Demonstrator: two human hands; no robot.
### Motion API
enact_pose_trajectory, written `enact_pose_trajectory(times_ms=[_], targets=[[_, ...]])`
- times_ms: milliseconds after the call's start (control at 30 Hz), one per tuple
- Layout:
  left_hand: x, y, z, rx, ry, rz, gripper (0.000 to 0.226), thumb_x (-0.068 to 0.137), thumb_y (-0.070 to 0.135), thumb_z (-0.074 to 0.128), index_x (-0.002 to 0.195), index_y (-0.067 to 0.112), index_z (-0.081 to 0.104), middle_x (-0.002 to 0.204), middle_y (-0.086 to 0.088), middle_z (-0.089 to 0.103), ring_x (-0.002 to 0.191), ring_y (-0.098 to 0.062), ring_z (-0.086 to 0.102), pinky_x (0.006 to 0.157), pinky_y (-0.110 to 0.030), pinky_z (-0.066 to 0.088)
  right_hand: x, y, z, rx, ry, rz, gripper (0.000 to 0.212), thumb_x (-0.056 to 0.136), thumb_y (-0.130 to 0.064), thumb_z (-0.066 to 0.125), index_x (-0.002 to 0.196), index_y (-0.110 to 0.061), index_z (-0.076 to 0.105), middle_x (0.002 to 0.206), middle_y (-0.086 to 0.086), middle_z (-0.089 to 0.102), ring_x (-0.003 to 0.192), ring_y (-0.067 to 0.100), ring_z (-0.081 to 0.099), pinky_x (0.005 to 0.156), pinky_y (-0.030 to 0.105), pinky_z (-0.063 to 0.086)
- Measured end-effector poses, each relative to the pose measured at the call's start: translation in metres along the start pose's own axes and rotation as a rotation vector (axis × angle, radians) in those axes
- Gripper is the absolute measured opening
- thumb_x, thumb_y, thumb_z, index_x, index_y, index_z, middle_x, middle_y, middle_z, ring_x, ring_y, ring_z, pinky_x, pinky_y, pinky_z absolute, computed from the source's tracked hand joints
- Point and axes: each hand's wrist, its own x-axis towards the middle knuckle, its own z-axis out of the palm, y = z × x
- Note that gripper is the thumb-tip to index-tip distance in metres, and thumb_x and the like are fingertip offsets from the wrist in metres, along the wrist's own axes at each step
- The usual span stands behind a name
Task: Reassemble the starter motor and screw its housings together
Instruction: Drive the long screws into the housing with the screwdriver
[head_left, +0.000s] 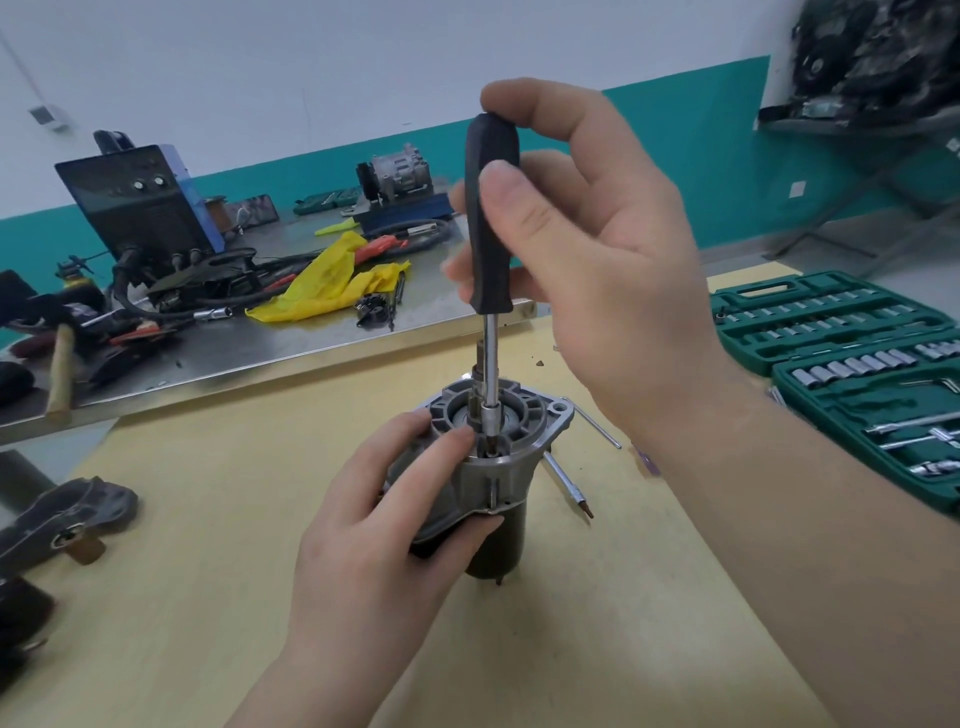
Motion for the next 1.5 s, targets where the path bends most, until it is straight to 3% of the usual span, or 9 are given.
enact_pose_trajectory(times_ms=[100,267,367,500,733,967,1067,1367,1500], targets=[[-0.002,-0.001,0.0,-0.004,0.013,-0.008,0.062,0.085,0.048,0.077,0.142,0.044,0.052,0.151,0.009,0.055,0.131,-0.015,0.062,0.1,-0.033,0.055,0.0,-0.002,-0.003,0.009,-0.035,0.003,0.03,0.109,0.0,0.049,0.134,-0.015,0.054,0.117,0.027,0.069,0.086,0.033,0.078,0.081,0.052,0.066],[0.0,0.001,0.0,-0.059,0.037,-0.037,0.063,0.082,0.048,0.08,0.14,0.044,0.055,0.151,0.011,0.052,0.134,-0.004,0.056,0.103,-0.018,0.05,0.001,0.0,0.002,-0.109,0.027,-0.054,0.04,0.096,-0.008,0.075,0.128,-0.02,0.055,0.095,0.013,0.065,0.074,0.021,0.069,0.074,0.042,0.065],[0.0,0.0,-0.001,-0.178,0.002,-0.171,0.091,0.069,0.05,0.098,0.145,0.058,0.047,0.153,0.019,0.051,0.138,-0.006,0.056,0.109,-0.029,0.052,0.002,0.005,0.005,-0.092,0.047,-0.043,0.04,0.096,-0.011,0.076,0.129,-0.023,0.057,0.095,0.005,0.067,0.076,0.02,0.067,0.074,0.041,0.065],[-0.002,-0.001,-0.006,-0.364,-0.066,-0.477,0.12,0.042,0.059,0.1,0.145,0.071,0.039,0.138,0.034,0.062,0.108,-0.011,0.075,0.081,-0.049,0.067,0.001,0.007,0.004,-0.022,-0.006,-0.024,0.036,0.102,-0.006,0.066,0.134,-0.02,0.059,0.103,0.009,0.074,0.091,0.03,0.073,0.079,0.048,0.066],[0.003,-0.008,-0.01,-0.433,-0.144,-0.548,0.12,0.033,0.049,0.106,0.136,0.071,0.049,0.108,0.03,0.074,0.082,-0.002,0.077,0.048,-0.032,0.064,-0.002,0.007,0.008,-0.025,-0.09,-0.019,0.057,0.098,0.0,0.069,0.143,-0.029,0.049,0.097,0.011,0.071,0.08,0.032,0.072,0.083,0.05,0.065],[0.003,-0.012,-0.01,-0.47,-0.161,-0.526,0.106,0.036,0.047,0.103,0.131,0.064,0.058,0.122,0.028,0.073,0.092,-0.005,0.077,0.056,-0.032,0.066,-0.002,0.011,0.011,-0.015,-0.085,0.013,0.06,0.097,-0.014,0.075,0.15,-0.027,0.049,0.096,0.016,0.068,0.078,0.027,0.069,0.085,0.051,0.064],[0.0,-0.01,-0.01,-0.471,-0.136,-0.507,0.106,0.039,0.041,0.11,0.13,0.061,0.061,0.123,0.028,0.072,0.095,-0.004,0.075,0.053,-0.031,0.065,-0.004,0.012,0.011,0.017,-0.105,0.044,0.057,0.105,-0.013,0.063,0.157,-0.022,0.043,0.091,0.002,0.067,0.082,0.011,0.065,0.083,0.035,0.06],[-0.002,-0.005,-0.011,-0.435,-0.103,-0.503,0.1,0.042,0.047,0.099,0.133,0.061,0.06,0.127,0.031,0.07,0.1,-0.001,0.074,0.068,-0.038,0.068,-0.005,0.009,0.013,-0.113,-0.086,-0.009,0.069,0.095,-0.007,0.071,0.157,-0.024,0.044,0.087,0.017,0.058,0.078,0.021,0.06,0.075,0.031,0.058],[0.0,-0.003,-0.014,-0.396,-0.104,-0.5,0.099,0.043,0.051,0.098,0.133,0.062,0.056,0.128,0.033,0.069,0.103,0.002,0.073,0.078,-0.046,0.067,-0.005,0.009,0.011,-0.052,-0.117,0.007,0.066,0.1,-0.012,0.069,0.159,-0.02,0.041,0.097,0.011,0.069,0.089,0.027,0.069,0.089,0.048,0.062]])
